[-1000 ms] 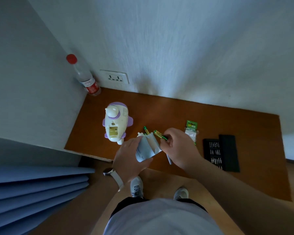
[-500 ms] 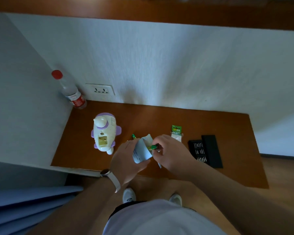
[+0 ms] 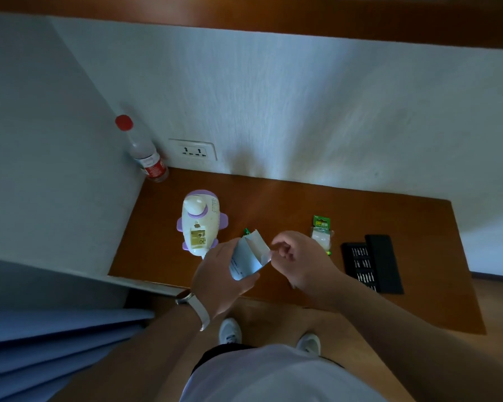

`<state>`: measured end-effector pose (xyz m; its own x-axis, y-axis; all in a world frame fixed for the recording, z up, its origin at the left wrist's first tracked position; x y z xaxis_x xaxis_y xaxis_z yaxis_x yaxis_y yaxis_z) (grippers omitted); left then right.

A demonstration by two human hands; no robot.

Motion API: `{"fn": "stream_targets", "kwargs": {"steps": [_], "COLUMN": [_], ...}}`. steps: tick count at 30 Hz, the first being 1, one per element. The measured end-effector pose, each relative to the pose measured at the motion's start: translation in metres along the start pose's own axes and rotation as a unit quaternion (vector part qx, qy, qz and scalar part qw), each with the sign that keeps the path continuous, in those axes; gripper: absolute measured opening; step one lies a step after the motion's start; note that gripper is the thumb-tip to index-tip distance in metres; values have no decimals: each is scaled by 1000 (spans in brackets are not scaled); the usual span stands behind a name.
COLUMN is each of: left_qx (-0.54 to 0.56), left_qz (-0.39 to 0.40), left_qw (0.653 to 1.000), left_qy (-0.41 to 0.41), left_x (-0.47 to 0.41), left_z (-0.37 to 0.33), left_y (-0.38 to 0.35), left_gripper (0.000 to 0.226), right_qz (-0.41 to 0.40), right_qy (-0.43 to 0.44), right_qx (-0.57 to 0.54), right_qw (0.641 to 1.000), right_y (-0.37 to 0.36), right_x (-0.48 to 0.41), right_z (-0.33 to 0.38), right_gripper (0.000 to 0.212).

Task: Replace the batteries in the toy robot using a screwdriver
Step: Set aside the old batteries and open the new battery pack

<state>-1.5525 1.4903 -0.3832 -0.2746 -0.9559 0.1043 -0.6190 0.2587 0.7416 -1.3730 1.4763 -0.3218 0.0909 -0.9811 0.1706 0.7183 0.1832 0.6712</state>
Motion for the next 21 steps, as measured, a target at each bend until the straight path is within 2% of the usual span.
{"fn": "stream_targets", "kwargs": {"steps": [5, 10, 15, 21], "left_qx": [-15, -32, -45, -46], "left_qz": [1, 10, 22, 36], "left_qw": [999, 994, 989, 986], "left_qy": [43, 100, 140, 153], "left_x": [6, 18, 36, 46], "left_z": [19, 44, 57, 61], "left_y": [6, 6, -2, -7], "left_gripper": [79, 79, 79, 90], "right_qz": [33, 39, 53, 90], "right_qy": [-40, -55, -76, -89], "right_qx": [11, -20, 84, 139], "right_qw": [999, 998, 992, 982], "right_y": [-27, -61, -87, -107], "right_x": [-23, -47, -67, -84], "right_z": [-20, -43, -69, -78], "right_gripper": [16, 30, 25, 24]}}
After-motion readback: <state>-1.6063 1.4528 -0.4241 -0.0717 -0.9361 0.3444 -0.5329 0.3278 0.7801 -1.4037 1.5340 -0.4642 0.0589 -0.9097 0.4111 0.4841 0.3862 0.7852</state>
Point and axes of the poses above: each hand's wrist, its own x-axis away from the middle knuckle, its own y-axis out of the back of the hand, z = x × y, the point moved 7 cm from there along -x, towards the middle knuckle, and after that the axes turned 1 degree about -x, right-handed, at the moved point
